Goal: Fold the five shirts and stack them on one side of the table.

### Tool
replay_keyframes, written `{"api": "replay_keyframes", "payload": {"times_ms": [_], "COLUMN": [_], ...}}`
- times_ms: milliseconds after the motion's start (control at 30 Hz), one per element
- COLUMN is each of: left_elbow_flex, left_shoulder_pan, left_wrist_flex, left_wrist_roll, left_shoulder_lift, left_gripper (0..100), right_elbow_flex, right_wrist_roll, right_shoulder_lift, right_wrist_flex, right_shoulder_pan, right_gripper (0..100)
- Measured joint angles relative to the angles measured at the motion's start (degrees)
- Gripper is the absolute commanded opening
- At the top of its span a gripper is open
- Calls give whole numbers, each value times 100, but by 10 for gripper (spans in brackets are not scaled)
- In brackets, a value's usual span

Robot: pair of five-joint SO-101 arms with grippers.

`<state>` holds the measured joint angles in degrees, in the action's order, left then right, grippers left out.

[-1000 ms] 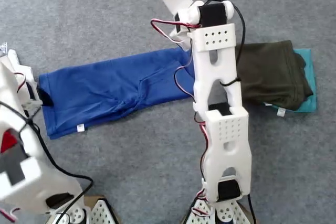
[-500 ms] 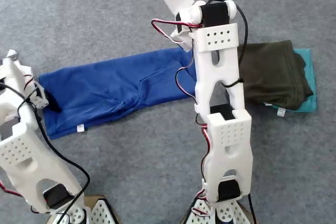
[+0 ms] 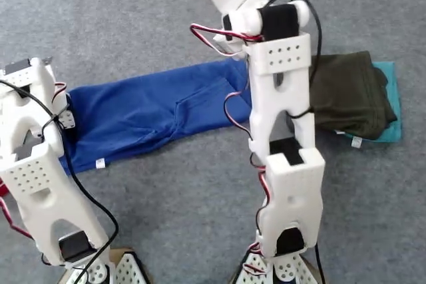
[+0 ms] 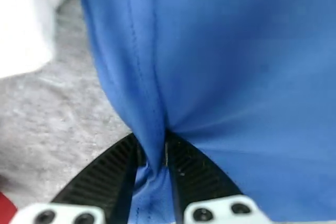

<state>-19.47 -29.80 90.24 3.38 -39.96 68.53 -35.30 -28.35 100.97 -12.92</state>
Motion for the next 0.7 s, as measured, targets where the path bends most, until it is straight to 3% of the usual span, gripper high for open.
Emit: {"api": "replay_keyframes", "payload": {"times_ms": [433, 700], "left_elbow_flex": [-1521, -1547], "left_shoulder_pan": [677, 1319], "left_wrist_flex": [985, 1002], "left_wrist_roll": [-299, -308], "left_shoulder_lift": [-70, -70], "left_gripper": [28, 28], "right_elbow_flex": [0, -18], "right_wrist_roll": [79, 844], "right_shoulder_lift": [1468, 1503], "right_wrist_flex": [-9, -202], "right_shoulder_pan": [79, 1407], "right_gripper": [15, 15]}}
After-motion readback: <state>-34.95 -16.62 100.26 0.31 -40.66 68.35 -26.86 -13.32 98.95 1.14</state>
